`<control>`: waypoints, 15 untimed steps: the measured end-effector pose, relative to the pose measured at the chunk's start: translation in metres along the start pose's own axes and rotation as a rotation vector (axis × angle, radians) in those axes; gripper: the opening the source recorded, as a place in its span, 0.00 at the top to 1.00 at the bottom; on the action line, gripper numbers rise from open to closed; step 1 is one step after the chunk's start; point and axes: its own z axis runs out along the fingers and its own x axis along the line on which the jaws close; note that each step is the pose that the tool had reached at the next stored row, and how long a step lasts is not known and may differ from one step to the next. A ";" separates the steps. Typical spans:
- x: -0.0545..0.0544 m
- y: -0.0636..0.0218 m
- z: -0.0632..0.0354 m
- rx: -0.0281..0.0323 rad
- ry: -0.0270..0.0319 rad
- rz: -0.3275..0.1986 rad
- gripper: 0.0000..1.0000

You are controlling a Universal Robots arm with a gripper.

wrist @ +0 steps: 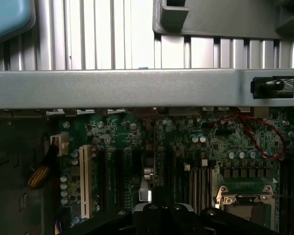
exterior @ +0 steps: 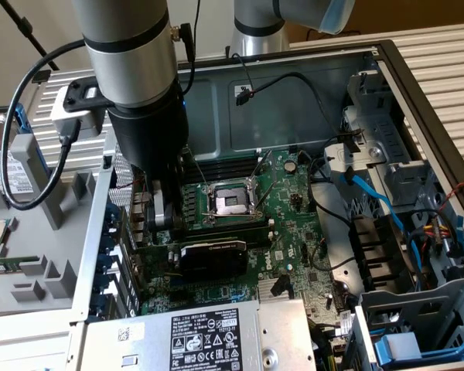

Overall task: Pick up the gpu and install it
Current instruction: 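Press down on the gpu until it lock into place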

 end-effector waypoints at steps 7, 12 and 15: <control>-0.003 -0.0034 -0.0054 -0.0004 0.0000 0.004 0.89; -0.004 -0.0084 -0.0065 -0.0004 0.0000 0.006 0.89; -0.005 -0.0138 -0.0064 -0.0004 0.0000 0.006 0.89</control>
